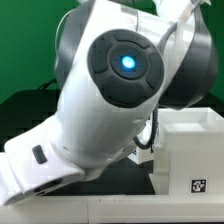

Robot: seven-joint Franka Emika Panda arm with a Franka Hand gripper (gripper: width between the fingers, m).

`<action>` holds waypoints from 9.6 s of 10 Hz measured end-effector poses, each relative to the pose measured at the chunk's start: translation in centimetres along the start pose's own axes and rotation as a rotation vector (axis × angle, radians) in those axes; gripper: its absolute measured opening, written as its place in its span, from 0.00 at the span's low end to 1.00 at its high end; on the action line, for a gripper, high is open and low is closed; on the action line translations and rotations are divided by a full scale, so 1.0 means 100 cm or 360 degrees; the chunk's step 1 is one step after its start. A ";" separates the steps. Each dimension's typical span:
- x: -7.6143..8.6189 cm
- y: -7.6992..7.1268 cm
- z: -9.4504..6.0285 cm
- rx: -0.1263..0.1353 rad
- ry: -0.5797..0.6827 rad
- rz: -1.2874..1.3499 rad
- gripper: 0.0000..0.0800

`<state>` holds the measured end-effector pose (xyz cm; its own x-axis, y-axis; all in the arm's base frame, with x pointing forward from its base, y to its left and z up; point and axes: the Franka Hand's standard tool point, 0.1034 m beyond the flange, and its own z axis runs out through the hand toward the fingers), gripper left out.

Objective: Assemble drawer

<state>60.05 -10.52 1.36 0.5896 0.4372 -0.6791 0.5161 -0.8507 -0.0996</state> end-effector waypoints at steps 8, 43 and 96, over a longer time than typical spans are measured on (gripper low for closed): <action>0.003 0.002 0.006 -0.0032 0.0060 0.0076 0.59; -0.068 0.042 -0.089 -0.0333 0.1997 0.0753 0.21; 0.006 -0.001 -0.086 0.0647 0.0961 0.0741 0.81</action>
Offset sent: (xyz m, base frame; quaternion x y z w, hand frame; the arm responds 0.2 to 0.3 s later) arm -0.0181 -0.0090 0.0005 -0.0608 0.0059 0.0783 0.9951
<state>65.67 -7.62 7.18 0.9746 0.0000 -0.2242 -0.0548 -0.9697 -0.2381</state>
